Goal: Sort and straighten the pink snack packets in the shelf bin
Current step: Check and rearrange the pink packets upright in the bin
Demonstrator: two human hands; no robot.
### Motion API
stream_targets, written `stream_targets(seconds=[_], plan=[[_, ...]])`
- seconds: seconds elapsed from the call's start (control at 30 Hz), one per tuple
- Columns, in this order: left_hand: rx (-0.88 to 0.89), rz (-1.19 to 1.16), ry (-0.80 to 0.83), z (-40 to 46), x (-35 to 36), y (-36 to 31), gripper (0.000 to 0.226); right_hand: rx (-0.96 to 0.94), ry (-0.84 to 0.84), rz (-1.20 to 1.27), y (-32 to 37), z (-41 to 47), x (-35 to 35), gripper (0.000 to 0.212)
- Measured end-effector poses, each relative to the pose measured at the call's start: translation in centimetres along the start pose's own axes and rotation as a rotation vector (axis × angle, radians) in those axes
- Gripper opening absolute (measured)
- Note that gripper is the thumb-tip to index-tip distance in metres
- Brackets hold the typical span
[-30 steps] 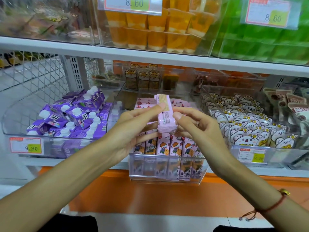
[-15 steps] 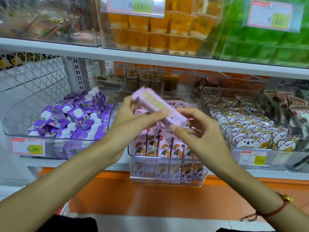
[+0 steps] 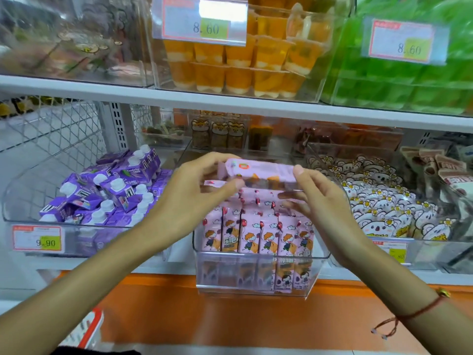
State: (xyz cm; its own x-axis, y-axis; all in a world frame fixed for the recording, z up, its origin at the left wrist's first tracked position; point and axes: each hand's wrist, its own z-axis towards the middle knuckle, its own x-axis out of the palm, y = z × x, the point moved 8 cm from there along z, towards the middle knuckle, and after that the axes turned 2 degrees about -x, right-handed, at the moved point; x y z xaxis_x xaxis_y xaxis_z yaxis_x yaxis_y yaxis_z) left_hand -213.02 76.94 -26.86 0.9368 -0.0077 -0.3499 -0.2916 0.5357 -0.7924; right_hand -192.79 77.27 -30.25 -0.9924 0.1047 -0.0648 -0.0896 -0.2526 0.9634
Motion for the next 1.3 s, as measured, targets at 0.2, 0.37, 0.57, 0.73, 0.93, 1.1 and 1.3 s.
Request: stream_targets(seconds=[0.2, 0.37, 0.57, 0.73, 0.93, 1.1, 1.3], plan=[[-0.034, 0.168, -0.295, 4.0, -3.8, 1.9, 0.026, -0.030, 0.194, -0.596, -1.2, 3.3, 2.7, 0.048], [-0.072, 0.350, -0.190, 7.9, -1.4, 3.2, 0.028, -0.177, 0.327, -1.135, -2.6, 7.8, 5.4, 0.042], [-0.093, 0.616, -0.062, 11.0, 1.2, 5.3, 0.042, 0.004, 0.458, -1.330, -5.1, 10.7, 6.0, 0.053], [-0.032, 0.731, 0.082, 11.8, 2.5, 5.3, 0.037, -0.011, 0.513, -1.290, -5.1, 9.4, 5.9, 0.055], [-0.001, 0.815, 0.323, 12.9, 5.6, 5.6, 0.048, 0.004, 0.570, -1.270, -5.0, 7.6, 5.6, 0.063], [-0.063, 0.652, 0.234, 13.9, 6.9, 5.9, 0.048, -0.023, 0.580, -1.256, -4.0, 5.6, 5.4, 0.064], [-0.108, 0.786, 0.334, 14.1, 8.5, 8.2, 0.029, -0.285, 0.467, -1.243, -1.7, -0.4, 4.7, 0.054]])
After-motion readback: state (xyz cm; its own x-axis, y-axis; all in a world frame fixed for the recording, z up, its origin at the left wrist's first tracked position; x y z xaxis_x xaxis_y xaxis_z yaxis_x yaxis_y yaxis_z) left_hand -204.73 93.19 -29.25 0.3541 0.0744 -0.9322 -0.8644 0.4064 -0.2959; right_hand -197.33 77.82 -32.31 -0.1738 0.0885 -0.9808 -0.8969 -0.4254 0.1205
